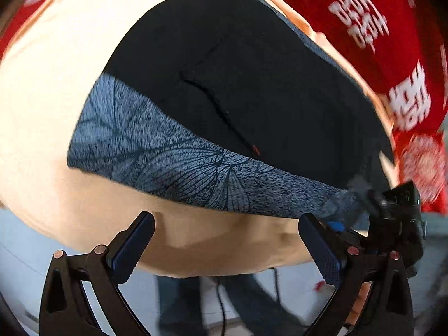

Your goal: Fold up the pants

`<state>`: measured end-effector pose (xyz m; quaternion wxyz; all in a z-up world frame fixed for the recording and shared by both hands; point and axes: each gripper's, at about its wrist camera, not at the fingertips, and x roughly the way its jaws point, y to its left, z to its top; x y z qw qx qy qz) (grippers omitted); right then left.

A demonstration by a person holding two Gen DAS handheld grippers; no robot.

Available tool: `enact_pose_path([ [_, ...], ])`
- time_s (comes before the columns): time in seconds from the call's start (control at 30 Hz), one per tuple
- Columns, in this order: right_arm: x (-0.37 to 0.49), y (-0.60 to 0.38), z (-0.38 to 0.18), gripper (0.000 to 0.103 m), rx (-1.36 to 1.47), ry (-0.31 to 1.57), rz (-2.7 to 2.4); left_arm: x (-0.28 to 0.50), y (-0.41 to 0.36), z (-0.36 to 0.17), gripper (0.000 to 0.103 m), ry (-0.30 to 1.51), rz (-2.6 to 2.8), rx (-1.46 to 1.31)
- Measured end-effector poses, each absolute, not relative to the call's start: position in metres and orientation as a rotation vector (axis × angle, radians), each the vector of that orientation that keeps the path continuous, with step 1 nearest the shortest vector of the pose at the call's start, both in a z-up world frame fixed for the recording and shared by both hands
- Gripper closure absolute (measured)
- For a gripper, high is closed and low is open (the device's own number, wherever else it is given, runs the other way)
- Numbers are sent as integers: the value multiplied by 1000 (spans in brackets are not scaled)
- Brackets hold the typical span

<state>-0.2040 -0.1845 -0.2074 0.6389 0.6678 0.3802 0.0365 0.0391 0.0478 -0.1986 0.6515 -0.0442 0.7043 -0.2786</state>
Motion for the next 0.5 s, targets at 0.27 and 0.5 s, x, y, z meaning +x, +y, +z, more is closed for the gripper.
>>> enact_pose_path([
  [0.27,-198,-201,-162,40,1493,799,166,59,44,-199,0,1571,-609,-403],
  [0.5,-197,-203,-165,40,1479,819,178,77,34,-204,23,1536,-566,-414],
])
